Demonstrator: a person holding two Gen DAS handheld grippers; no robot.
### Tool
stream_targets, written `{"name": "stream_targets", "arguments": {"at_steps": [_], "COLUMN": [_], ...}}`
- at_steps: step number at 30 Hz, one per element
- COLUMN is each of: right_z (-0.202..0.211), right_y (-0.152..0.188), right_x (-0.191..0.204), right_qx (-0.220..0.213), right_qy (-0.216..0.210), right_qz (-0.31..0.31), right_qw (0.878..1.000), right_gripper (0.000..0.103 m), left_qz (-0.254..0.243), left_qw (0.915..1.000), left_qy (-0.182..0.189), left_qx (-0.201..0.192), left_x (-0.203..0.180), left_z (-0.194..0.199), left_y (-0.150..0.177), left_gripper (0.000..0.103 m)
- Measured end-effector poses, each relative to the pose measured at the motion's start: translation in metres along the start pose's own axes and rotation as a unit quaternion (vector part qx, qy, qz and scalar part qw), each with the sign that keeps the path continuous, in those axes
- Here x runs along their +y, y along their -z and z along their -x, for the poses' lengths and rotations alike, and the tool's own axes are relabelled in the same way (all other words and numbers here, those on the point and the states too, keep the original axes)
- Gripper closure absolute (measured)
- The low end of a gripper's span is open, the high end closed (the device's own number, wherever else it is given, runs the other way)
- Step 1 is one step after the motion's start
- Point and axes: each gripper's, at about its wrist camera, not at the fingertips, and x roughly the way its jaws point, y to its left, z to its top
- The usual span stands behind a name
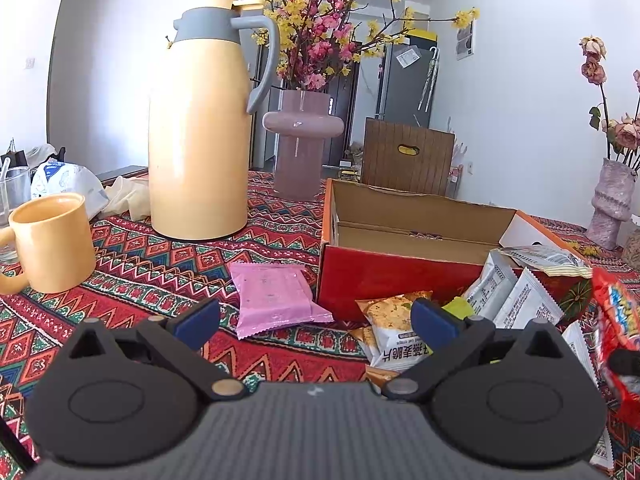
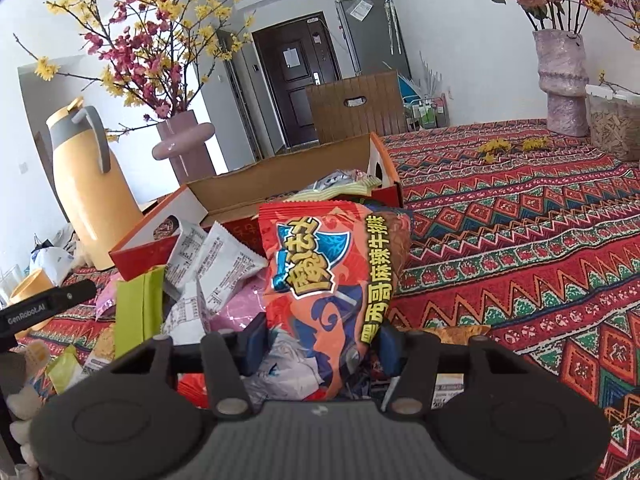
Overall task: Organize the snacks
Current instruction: 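Grasp the lime-green bar with the left tool while the right tool holds the orange bag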
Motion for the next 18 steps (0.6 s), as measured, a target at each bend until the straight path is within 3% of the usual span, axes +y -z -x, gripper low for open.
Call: {"name": "stream_targets", "arguments": {"at_steps": [9,18], "right_z": [0.016,0.023], "right_y": [-0.007,-0.004], "right_x": [-0.011,-0.018], "right_qx": [-0.029,-0.038], "right_qy": [0.001,-0.013], "right_qz": [-0.005,-0.009], "right_qw": [1.000,0.999], "right_gripper": [0.050,0.050], "left_qz": [-0.008,-0.031], "left_qw": [0.9994,0.9963], "left_qy": [0.010,0.030], "left_qx": [0.031,0.074], "left_x": [-0.014,-0.062], "left_z": [0.009,0.017], "left_y": [-0.010,-0.003], "left_gripper": [0.000,0.000]}}
